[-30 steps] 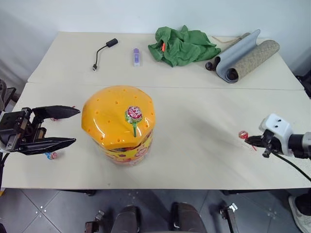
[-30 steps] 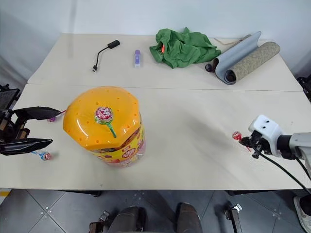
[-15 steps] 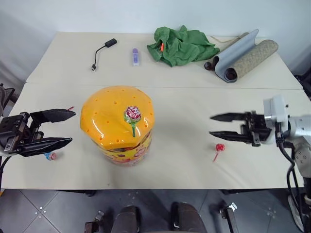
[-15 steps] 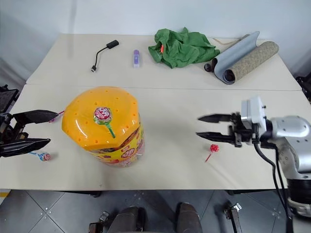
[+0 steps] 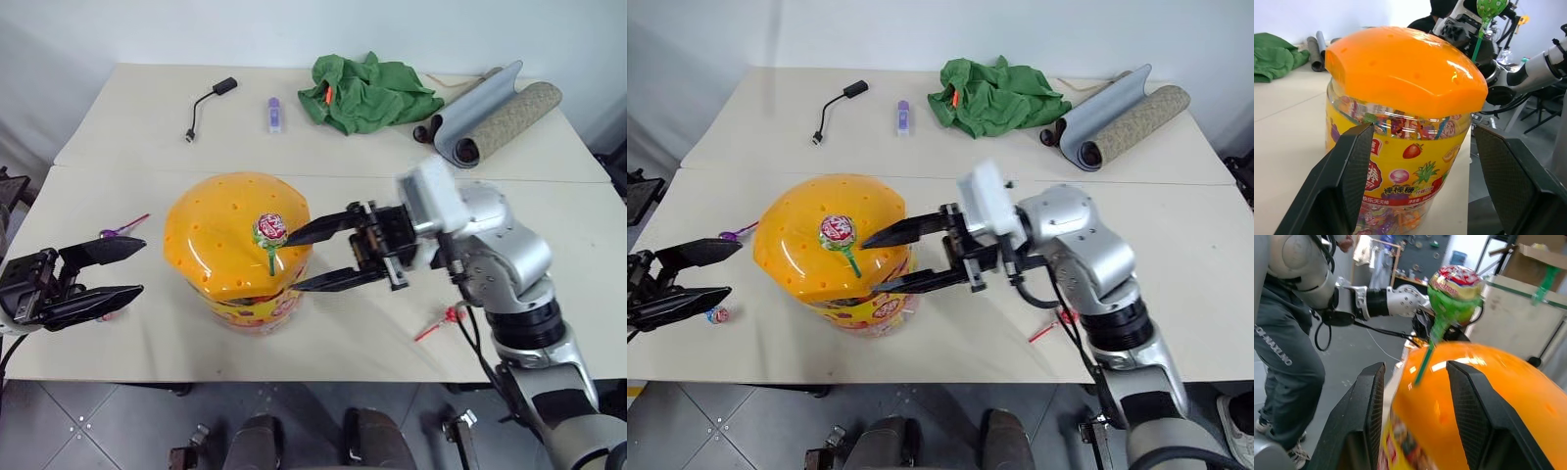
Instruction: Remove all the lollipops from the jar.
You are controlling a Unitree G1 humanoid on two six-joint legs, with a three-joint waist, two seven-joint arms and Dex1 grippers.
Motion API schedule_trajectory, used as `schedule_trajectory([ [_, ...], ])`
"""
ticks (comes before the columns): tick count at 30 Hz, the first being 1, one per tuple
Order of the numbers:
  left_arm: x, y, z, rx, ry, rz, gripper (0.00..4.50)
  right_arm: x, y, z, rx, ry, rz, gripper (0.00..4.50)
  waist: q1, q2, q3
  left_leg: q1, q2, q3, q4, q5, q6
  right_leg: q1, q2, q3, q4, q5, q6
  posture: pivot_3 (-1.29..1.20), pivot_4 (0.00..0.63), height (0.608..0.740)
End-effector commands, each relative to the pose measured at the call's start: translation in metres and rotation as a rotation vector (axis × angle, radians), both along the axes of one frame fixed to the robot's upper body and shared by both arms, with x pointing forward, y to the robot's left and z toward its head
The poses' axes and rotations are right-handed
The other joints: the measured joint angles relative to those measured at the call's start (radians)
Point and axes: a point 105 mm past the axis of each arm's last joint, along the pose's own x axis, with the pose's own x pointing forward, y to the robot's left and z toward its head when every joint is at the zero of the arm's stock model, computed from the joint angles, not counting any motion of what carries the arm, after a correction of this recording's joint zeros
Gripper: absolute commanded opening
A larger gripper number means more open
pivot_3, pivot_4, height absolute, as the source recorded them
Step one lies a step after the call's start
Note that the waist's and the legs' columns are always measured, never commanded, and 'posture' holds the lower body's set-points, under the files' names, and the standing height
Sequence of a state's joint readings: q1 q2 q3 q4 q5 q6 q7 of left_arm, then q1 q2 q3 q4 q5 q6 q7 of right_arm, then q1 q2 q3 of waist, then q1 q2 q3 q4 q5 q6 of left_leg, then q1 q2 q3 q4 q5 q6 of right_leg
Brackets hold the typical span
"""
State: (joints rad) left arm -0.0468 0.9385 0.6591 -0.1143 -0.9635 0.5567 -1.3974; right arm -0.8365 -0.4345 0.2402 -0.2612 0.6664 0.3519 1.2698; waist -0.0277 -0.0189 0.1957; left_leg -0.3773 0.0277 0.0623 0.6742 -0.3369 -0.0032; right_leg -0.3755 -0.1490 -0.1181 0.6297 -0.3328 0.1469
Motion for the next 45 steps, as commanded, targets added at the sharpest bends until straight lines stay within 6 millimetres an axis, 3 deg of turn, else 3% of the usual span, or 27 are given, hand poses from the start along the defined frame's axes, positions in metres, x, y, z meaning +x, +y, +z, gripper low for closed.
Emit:
schedule_trajectory([
  [1, -0.006, -0.004, 0.006, 0.002, -0.054, 0.004, 3.45, 0.0, 0.011, 0.01, 0.015, -0.008, 0.0, 2.06, 0.0, 0.0, 0.0, 0.0, 0.0, 0.0, 0.0, 0.0, 0.0, 0.0, 0.0, 0.0, 0.0, 0.0, 0.0, 0.0, 0.15, 0.74],
  [2, -0.006, -0.005, 0.005, 0.0, -0.058, 0.007, 3.45, 0.002, 0.014, 0.011, 0.015, 0.001, -0.002, 2.06, -0.001, 0.0, 0.0, 0.0, 0.0, 0.0, 0.0, 0.0, 0.0, 0.0, 0.0, 0.0, 0.0, 0.0, 0.0, 0.0, 0.15, 0.74],
  [5, -0.007, -0.009, 0.007, -0.003, -0.079, 0.003, 3.45, 0.002, 0.016, 0.014, 0.02, 0.002, 0.008, 1.44, -0.001, 0.0, 0.0, 0.0, 0.0, 0.0, 0.0, 0.0, 0.0, 0.0, 0.0, 0.0, 0.0, 0.0, 0.0, 0.0, 0.15, 0.74],
  [9, -0.007, -0.014, 0.013, -0.013, -0.11, -0.018, 3.45, 0.002, 0.014, 0.024, 0.082, 0.034, 0.023, 0.06, -0.002, -0.001, 0.0, 0.0, 0.0, 0.0, 0.0, 0.0, 0.0, 0.0, 0.0, 0.0, 0.001, 0.0, 0.0, 0.0, 0.15, 0.74],
  [11, -0.007, -0.019, 0.018, -0.023, -0.132, -0.034, 3.45, 0.001, 0.008, 0.036, 0.166, 0.082, 0.049, 0.02, -0.002, -0.001, 0.0, 0.0, -0.001, 0.0, 0.0, 0.0, 0.0, 0.0, 0.001, 0.0, 0.001, 0.0, 0.0, 0.0, 0.15, 0.74],
  [16, -0.007, -0.03, 0.04, -0.073, -0.216, -0.065, 3.45, 0.012, -0.035, 0.07, 0.285, 0.239, -0.044, 0.02, 0.002, -0.001, -0.001, -0.001, 0.001, -0.004, 0.002, 0.0, 0.0, 0.001, 0.0, -0.001, 0.001, 0.0, 0.0, 0.0, 0.15, 0.74],
  [21, -0.011, -0.04, 0.041, -0.029, -0.218, -0.117, 3.45, 0.035, -0.09, 0.067, 0.187, 0.249, -0.332, 0.02, 0.002, -0.001, -0.001, -0.001, 0.0, -0.004, 0.001, -0.001, 0.0, 0.001, 0.0, -0.001, 0.0, 0.0, -0.001, 0.0, 0.15, 0.74],
  [23, -0.013, -0.042, 0.04, -0.022, -0.217, -0.13, 3.45, 0.045, -0.111, 0.056, 0.109, 0.233, -0.461, 0.02, 0.002, -0.001, -0.001, -0.001, -0.002, -0.001, 0.0, -0.001, 0.0, 0.001, 0.0, -0.001, -0.001, 0.0, -0.001, 0.0, 0.15, 0.74],
  [25, -0.011, -0.051, 0.036, 0.042, -0.209, -0.197, 3.45, 0.089, -0.196, 0.001, -0.174, 0.238, -0.953, 0.02, 0.007, -0.001, -0.001, -0.001, -0.002, 0.003, 0.0, -0.001, 0.0, 0.001, 0.001, -0.001, -0.002, 0.0, -0.001, 0.0, 0.15, 0.74],
  [27, -0.01, -0.054, 0.032, 0.081, -0.198, -0.238, 3.45, 0.094, -0.251, -0.034, -0.415, 0.23, -1.181, 0.02, 0.028, -0.003, -0.002, -0.002, -0.003, 0.005, 0.0, -0.002, 0.001, 0.001, 0.0, -0.001, -0.003, 0.0, -0.001, 0.0, 0.15, 0.74],
  [32, -0.002, -0.046, 0.023, 0.143, -0.177, -0.24, 3.45, 0.088, -0.3, -0.09, -0.724, 0.189, -1.316, 0.02, 0.005, 0.004, -0.002, -0.003, -0.001, 0.015, 0.004, -0.003, 0.003, -0.002, 0.001, 0.002, -0.004, 0.0, -0.001, 0.0, 0.15, 0.74],
  [36, 0.003, -0.044, 0.025, 0.119, -0.164, -0.229, 3.45, 0.09, -0.318, -0.11, -0.726, 0.153, -1.402, 0.02, 0.001, 0.006, -0.001, -0.001, 0.0, 0.016, 0.005, -0.003, 0.002, -0.001, 0.0, 0.003, -0.002, 0.0, -0.001, 0.0, 0.15, 0.74],
  [39, 0.004, -0.042, 0.025, 0.118, -0.14, -0.221, 3.45, 0.085, -0.32, -0.119, -0.693, 0.191, -1.391, 0.73, 0.002, 0.006, -0.001, -0.001, 0.001, 0.016, 0.006, -0.003, 0.002, -0.001, 0.001, 0.004, -0.002, 0.0, -0.001, 0.0, 0.15, 0.74],
  [45, 0.02, -0.036, 0.029, 0.126, -0.089, -0.128, 3.45, 0.072, -0.315, -0.113, -0.593, 0.179, -1.297, 2.77, 0.024, 0.007, -0.001, -0.002, 0.001, 0.016, 0.007, -0.003, 0.003, 0.0, 0.0, 0.004, -0.002, 0.0, -0.001, 0.0, 0.15, 0.74],
])
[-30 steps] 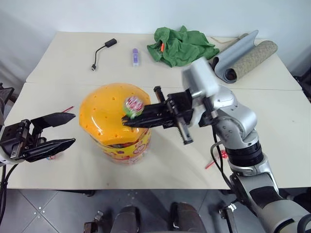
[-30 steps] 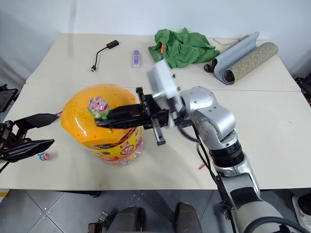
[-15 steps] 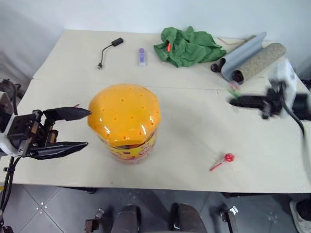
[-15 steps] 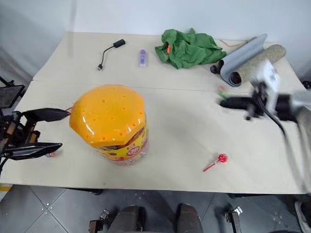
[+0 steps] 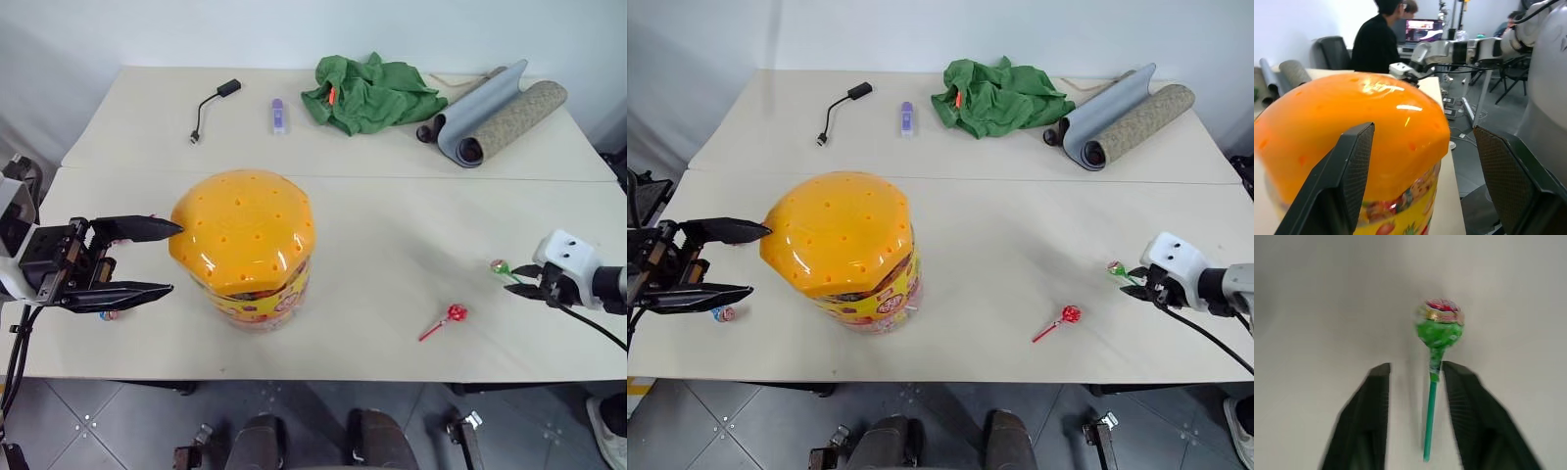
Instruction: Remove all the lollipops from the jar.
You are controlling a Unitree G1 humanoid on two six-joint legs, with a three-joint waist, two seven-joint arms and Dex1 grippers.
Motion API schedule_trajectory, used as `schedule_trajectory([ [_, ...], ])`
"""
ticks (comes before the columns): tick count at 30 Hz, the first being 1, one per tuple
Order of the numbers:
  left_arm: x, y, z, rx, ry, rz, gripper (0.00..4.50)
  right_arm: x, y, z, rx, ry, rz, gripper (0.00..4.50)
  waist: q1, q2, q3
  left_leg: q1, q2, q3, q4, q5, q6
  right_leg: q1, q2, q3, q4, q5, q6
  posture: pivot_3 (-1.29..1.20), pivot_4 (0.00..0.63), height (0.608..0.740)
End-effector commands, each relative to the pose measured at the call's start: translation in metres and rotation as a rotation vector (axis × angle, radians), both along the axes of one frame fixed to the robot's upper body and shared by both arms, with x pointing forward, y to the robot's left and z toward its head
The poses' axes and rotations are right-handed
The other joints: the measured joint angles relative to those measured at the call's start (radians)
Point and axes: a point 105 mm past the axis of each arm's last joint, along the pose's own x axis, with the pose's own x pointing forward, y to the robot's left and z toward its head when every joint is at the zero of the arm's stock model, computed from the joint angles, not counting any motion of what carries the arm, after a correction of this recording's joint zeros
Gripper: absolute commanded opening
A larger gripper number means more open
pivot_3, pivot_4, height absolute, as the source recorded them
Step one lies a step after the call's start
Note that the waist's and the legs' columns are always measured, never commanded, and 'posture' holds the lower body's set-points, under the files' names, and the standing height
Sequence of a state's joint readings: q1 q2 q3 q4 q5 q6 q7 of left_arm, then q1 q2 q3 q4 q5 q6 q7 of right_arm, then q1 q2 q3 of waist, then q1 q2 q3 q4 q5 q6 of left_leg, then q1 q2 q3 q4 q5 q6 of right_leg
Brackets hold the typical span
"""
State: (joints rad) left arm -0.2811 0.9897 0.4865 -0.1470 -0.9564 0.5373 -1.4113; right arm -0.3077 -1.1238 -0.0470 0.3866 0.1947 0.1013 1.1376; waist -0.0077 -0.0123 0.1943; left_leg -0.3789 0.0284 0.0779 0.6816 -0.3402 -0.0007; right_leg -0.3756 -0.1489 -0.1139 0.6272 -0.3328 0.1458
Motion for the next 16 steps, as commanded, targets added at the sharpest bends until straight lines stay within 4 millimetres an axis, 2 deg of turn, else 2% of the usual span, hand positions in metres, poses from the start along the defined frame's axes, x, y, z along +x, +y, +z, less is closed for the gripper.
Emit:
schedule_trajectory([
  [1, 0.011, 0.005, 0.006, -0.004, 0.035, 0.084, 3.45, -0.007, 0.013, 0.028, 0.132, -0.103, 0.124, 3.13, 0.006, 0.0, 0.0, 0.0, 0.0, 0.0, 0.0, 0.0, 0.0, 0.0, 0.0, 0.0, 0.0, 0.0, 0.0, 0.0, 0.15, 0.74],
  [2, 0.013, 0.007, 0.008, -0.024, 0.04, 0.103, 3.45, -0.012, 0.019, 0.034, 0.178, -0.121, 0.177, 3.42, 0.008, 0.0, 0.0, 0.0, 0.0, 0.0, 0.0, 0.0, 0.0, 0.0, 0.0, 0.0, 0.0, 0.0, 0.0, 0.0, 0.15, 0.74],
  [5, 0.03, 0.042, -0.008, 0.044, 0.051, 0.32, 3.45, -0.024, 0.045, 0.07, 0.305, -0.278, 0.352, 4.47, 0.006, 0.001, 0.0, 0.0, 0.0, 0.0, 0.0, 0.0, 0.0, 0.0, 0.001, 0.0, 0.0, 0.0, 0.0, 0.0, 0.15, 0.74],
  [8, 0.032, 0.067, -0.023, 0.061, 0.109, 0.424, 3.45, -0.028, 0.075, 0.086, 0.396, -0.337, 0.442, 4.47, -0.001, 0.002, 0.001, 0.001, 0.0, 0.001, -0.001, -0.001, -0.001, 0.0, 0.002, 0.0, 0.0, 0.0, 0.0, 0.0, 0.15, 0.74],
  [10, 0.036, 0.077, -0.034, 0.095, 0.091, 0.492, 3.45, -0.033, 0.097, 0.084, 0.369, -0.339, 0.546, 4.47, 0.001, 0.002, 0.001, 0.001, 0.001, 0.001, -0.001, -0.001, -0.002, 0.0, 0.003, 0.0, 0.0, 0.0, 0.0, 0.0, 0.15, 0.74],
  [13, 0.042, 0.078, -0.054, 0.128, 0.033, 0.581, 3.45, -0.041, 0.138, 0.076, 0.348, -0.339, 0.708, 4.47, 0.007, 0.002, 0.001, 0.001, 0.001, 0.001, 0.0, -0.002, -0.001, 0.0, 0.003, 0.001, 0.0, 0.0, 0.0, 0.0, 0.15, 0.74],
  [16, 0.048, 0.076, -0.076, 0.138, 0.006, 0.66, 3.45, -0.041, 0.166, 0.066, 0.392, -0.365, 0.754, 4.47, 0.01, 0.002, 0.001, 0.001, 0.001, 0.001, 0.001, -0.002, -0.001, 0.0, 0.002, 0.001, 0.001, 0.0, 0.0, 0.0, 0.15, 0.74],
])
